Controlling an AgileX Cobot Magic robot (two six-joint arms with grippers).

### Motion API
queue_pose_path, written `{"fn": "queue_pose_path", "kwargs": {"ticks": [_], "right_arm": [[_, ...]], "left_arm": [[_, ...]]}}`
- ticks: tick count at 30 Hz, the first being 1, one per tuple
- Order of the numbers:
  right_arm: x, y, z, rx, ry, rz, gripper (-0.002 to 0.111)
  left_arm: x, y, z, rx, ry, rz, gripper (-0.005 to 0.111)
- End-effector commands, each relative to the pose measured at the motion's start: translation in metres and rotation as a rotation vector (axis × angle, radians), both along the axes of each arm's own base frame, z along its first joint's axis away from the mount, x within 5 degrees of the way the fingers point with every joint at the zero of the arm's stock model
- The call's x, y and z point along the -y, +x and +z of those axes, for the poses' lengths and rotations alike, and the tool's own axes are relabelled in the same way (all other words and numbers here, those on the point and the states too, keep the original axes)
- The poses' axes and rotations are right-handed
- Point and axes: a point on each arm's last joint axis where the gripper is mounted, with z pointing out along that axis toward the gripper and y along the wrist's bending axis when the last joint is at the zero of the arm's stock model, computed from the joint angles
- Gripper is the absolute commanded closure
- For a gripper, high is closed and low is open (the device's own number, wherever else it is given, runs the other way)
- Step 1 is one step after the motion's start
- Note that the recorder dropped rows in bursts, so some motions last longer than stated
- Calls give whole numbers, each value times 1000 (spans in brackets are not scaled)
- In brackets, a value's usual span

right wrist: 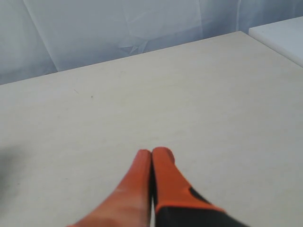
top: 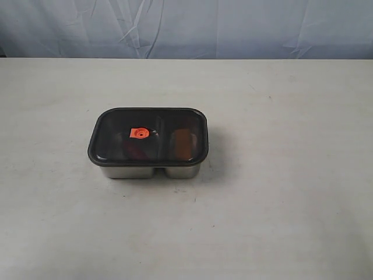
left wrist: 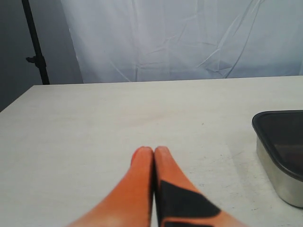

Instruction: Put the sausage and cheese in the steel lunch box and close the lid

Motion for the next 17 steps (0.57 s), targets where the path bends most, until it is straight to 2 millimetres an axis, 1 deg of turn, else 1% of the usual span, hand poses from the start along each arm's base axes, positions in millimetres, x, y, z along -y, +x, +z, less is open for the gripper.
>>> {"fn": "queue_pose_path", "kwargs": {"ticks": [1, 17], "right_arm": [[0, 0, 0, 9, 2, -5, 109], [0, 0, -1, 3, 2, -5, 109]], "left_arm": [[0, 0, -1, 6, 5, 1, 107], [0, 0, -1, 4, 5, 1, 107]]}}
